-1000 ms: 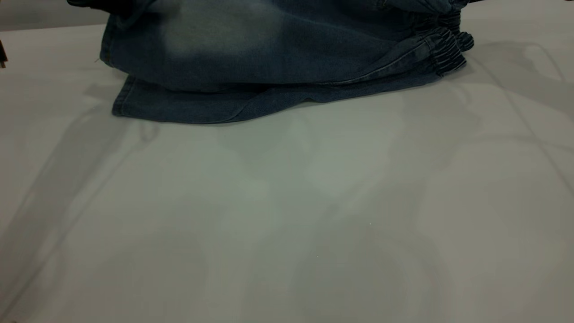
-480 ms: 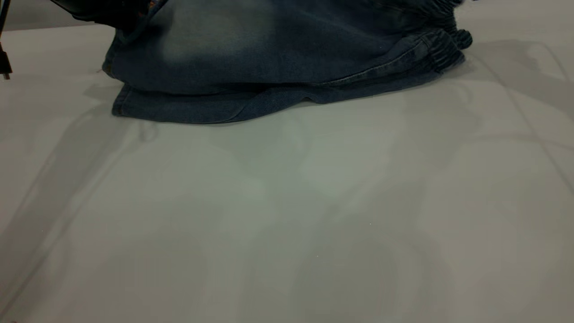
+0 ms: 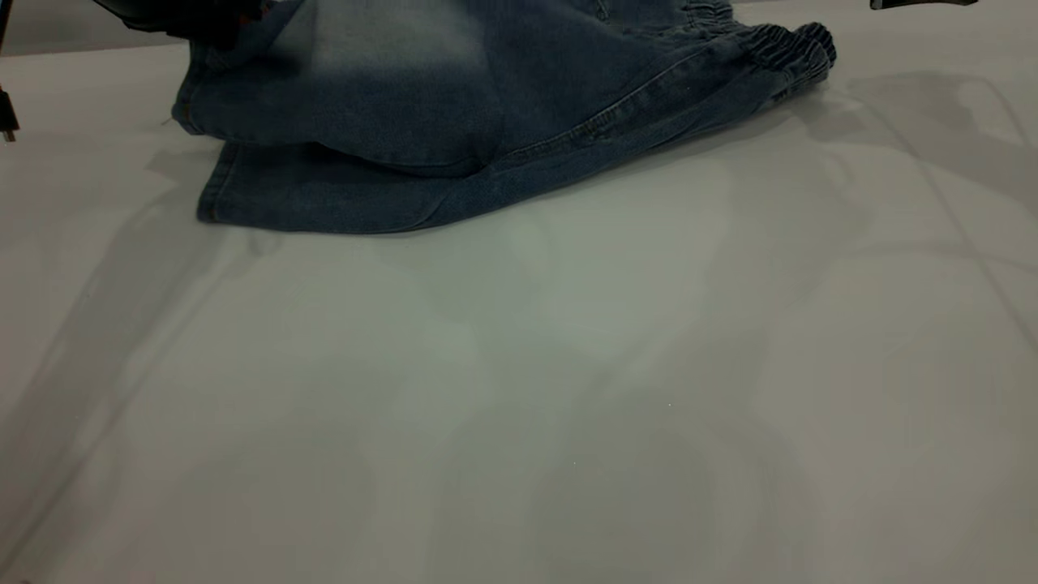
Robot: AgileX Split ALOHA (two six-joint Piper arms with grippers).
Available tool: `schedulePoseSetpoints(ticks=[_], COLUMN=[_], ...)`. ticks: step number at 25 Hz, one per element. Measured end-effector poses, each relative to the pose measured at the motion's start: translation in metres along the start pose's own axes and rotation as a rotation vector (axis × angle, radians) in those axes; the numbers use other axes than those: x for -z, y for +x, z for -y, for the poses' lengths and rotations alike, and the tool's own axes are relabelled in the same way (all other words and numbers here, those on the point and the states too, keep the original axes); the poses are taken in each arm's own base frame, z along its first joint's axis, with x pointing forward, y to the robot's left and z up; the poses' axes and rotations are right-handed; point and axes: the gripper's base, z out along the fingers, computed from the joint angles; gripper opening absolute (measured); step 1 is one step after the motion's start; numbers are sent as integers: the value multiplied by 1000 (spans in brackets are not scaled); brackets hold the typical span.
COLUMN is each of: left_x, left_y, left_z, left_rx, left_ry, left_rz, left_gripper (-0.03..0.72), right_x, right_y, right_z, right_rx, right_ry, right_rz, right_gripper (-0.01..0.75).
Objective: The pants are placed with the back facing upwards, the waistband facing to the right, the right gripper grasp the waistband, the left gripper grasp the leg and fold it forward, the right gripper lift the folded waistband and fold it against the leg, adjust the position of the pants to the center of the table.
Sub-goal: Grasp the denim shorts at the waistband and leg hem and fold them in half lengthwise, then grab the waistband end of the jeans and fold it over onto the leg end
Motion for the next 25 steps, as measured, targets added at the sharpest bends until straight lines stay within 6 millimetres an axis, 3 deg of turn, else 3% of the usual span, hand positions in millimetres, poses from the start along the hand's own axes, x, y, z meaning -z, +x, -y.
schedulePoseSetpoints(ticks=[5, 9, 14, 25], left_x=[0, 0, 8, 49], left_y=[-1, -1, -7, -33], left_z=[0, 0, -1, -2], left_rx=[0, 1, 5, 3], left_ry=[-3, -4, -3, 2], left_rz=[7, 8, 23, 86], left_gripper=[337, 466, 499, 502], right_x=[0, 0, -4, -30], right_y=[2, 4, 10, 41], right_z=[-4, -9, -6, 25], right_rx=[-69, -110, -172, -300], right_ry=[-48, -93, -99, -110], right_rz=[-22, -45, -81, -148], right_gripper=[557, 557, 557, 557])
